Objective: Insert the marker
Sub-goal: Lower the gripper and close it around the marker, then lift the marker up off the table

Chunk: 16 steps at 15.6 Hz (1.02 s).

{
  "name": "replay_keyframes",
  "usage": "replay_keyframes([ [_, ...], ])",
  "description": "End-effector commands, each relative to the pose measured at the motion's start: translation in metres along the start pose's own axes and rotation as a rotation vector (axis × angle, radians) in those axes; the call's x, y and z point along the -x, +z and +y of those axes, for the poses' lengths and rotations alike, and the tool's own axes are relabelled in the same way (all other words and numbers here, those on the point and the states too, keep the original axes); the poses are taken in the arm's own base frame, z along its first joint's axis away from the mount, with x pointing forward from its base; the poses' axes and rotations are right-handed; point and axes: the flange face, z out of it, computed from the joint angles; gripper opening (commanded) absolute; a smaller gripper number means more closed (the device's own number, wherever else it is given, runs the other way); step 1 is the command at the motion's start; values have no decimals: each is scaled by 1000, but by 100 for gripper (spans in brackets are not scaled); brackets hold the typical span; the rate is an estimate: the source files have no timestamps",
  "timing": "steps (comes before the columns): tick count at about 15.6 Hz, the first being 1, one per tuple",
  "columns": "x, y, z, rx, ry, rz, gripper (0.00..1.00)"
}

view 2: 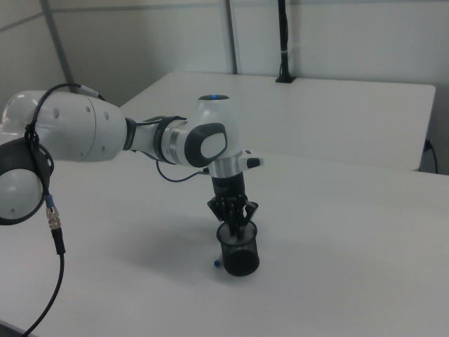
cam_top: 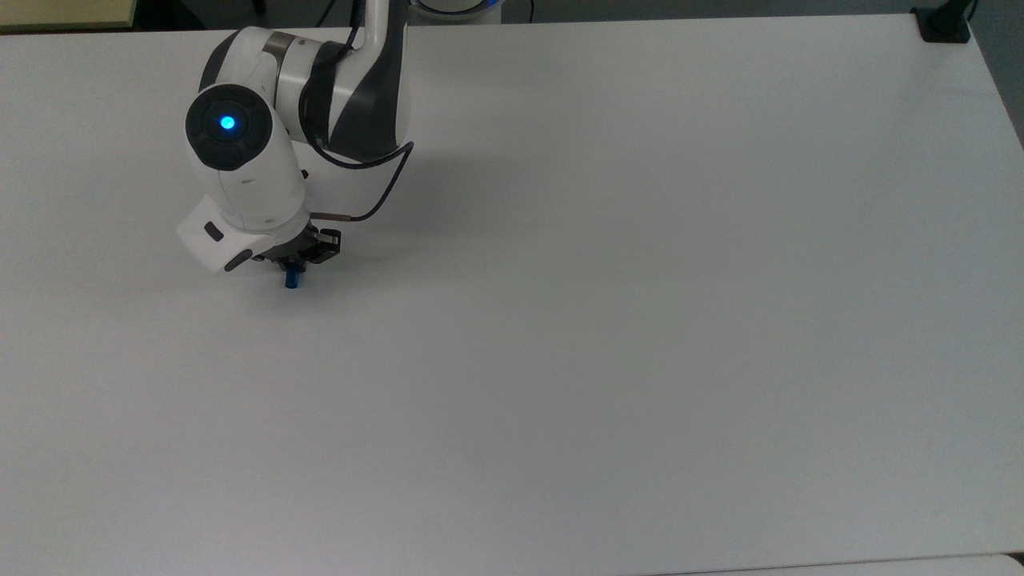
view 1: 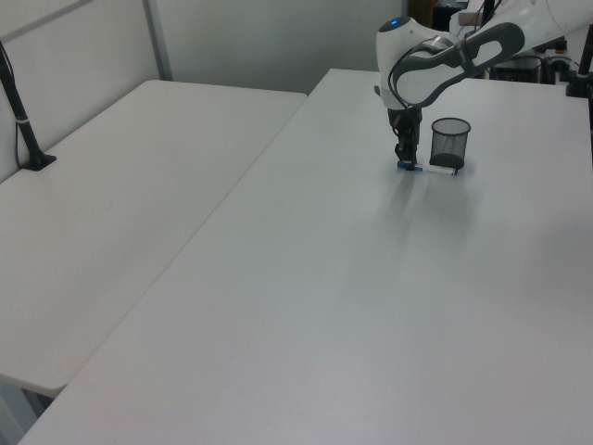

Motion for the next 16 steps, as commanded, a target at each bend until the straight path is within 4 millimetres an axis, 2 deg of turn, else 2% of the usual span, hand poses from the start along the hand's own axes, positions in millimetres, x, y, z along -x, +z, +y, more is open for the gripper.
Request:
replay_keyframes([
  [1, -2, 13, -3, 18, -22, -5, 5],
  [4, -2, 10, -2, 16, -20, -3, 1],
  [7, 1, -5, 0, 9, -8, 11, 1],
  [10, 7, -43, 8, 1, 10, 63, 1],
  [16, 26, -105, 16, -48, 43, 117, 1],
])
